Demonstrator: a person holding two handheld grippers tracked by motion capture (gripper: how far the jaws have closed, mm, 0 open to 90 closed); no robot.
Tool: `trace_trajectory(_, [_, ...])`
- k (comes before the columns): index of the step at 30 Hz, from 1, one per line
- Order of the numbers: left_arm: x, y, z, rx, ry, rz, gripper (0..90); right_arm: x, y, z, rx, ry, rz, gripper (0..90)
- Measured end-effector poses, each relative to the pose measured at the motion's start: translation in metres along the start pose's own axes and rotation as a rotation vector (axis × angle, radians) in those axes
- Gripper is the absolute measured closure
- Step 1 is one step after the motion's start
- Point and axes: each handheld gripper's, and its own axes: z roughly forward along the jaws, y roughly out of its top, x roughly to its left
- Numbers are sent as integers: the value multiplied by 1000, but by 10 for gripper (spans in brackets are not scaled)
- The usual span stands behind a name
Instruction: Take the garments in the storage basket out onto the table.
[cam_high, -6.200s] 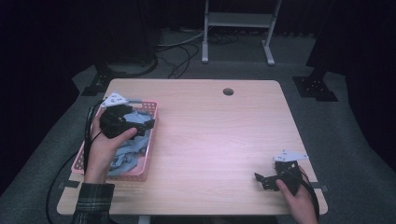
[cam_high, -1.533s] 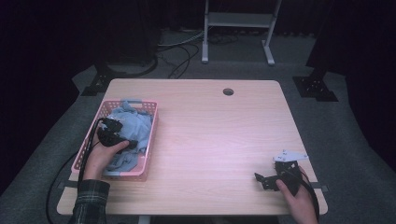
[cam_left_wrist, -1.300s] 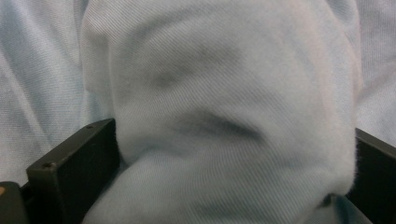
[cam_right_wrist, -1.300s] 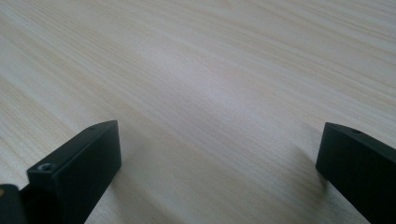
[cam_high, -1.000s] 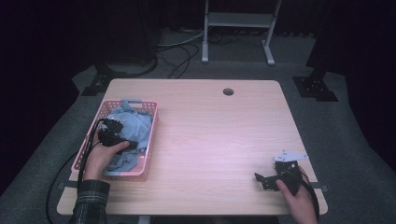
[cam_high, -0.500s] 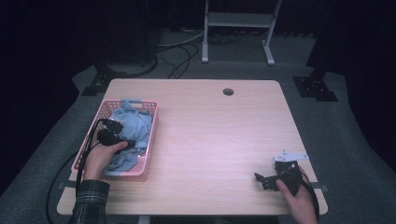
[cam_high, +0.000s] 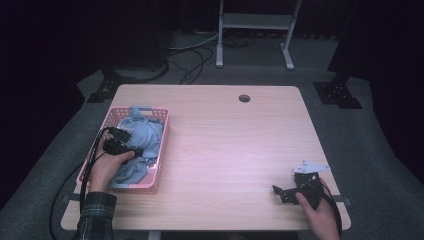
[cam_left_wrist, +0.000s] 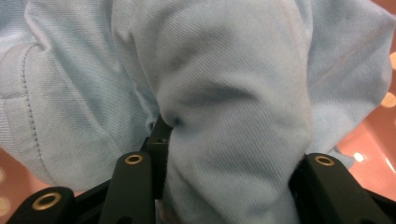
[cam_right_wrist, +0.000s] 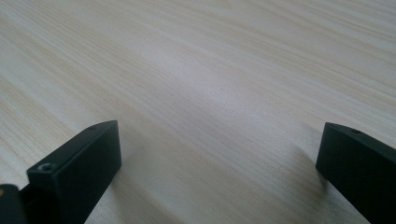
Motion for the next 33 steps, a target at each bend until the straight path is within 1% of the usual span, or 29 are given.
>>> trace_trajectory(5, [0,1,-1,-1,-2,-28,542,0,0,0,0,0,0,0])
trace_trajectory(12, [2,1,-3,-8,-24,-51,540,0,0,0,0,0,0,0])
trace_trajectory(17, [3,1,-7,-17,-50,-72,540,0,0,0,0,0,0,0])
trace_trajectory(22, [4,1,-11,-29,-49,-81,541,0,0,0,0,0,0,0])
trace_trajectory(26, [4,2,-14,-45,-45,-90,540,0,0,0,0,0,0,0])
trace_trajectory(33, [7,2,-21,-87,-68,-121,542,0,0,0,0,0,0,0])
